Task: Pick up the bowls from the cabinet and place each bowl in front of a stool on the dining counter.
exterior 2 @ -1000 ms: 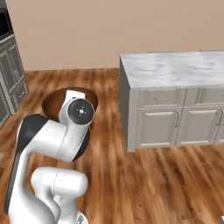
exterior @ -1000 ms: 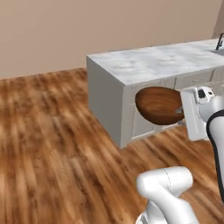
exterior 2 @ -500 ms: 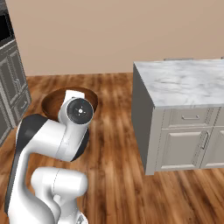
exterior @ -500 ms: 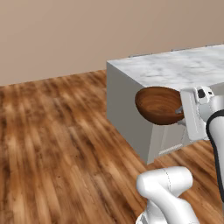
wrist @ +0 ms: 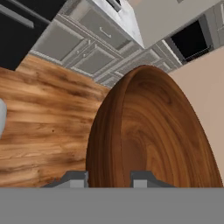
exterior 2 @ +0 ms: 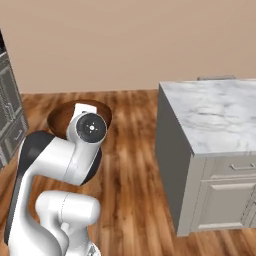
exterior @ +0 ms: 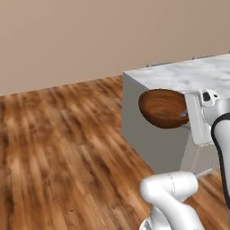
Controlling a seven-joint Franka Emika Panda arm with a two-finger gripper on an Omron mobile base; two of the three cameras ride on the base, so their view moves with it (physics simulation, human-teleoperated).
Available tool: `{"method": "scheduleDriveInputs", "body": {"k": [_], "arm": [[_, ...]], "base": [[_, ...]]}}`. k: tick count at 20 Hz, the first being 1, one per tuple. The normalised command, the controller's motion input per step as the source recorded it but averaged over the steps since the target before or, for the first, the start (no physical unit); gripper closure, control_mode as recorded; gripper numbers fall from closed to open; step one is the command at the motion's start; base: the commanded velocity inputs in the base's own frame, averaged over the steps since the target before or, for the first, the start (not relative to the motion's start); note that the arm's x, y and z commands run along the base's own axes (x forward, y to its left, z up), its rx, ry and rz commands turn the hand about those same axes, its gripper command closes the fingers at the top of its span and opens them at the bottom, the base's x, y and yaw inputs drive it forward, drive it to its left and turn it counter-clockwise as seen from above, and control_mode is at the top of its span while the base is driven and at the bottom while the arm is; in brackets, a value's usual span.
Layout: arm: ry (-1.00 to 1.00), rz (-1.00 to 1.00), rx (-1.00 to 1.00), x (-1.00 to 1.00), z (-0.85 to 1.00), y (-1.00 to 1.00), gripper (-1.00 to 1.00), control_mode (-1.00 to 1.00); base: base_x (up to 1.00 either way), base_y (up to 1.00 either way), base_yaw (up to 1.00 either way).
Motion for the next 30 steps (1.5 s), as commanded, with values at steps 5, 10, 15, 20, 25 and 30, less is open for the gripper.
{"method": "scheduleDriveInputs", "body": {"k": [5,10,15,20,25,30], "arm": [[0.0,0.0,0.0,0.0,0.0,0.0,1.0,1.0],[0.0,0.0,0.0,0.0,0.0,0.0,1.0,1.0],[0.0,0.0,0.0,0.0,0.0,0.0,1.0,1.0],[0.0,0.0,0.0,0.0,0.0,0.0,1.0,1.0],[0.0,0.0,0.0,0.0,0.0,0.0,1.0,1.0],[0.0,0.0,0.0,0.0,0.0,0.0,1.0,1.0]], "base": [[1.0,0.47,-0.03],[1.0,0.53,-0.04],[1.0,0.49,-0.07],[1.0,0.58,-0.19],[1.0,0.76,-0.32],[1.0,0.95,-0.53]]}}
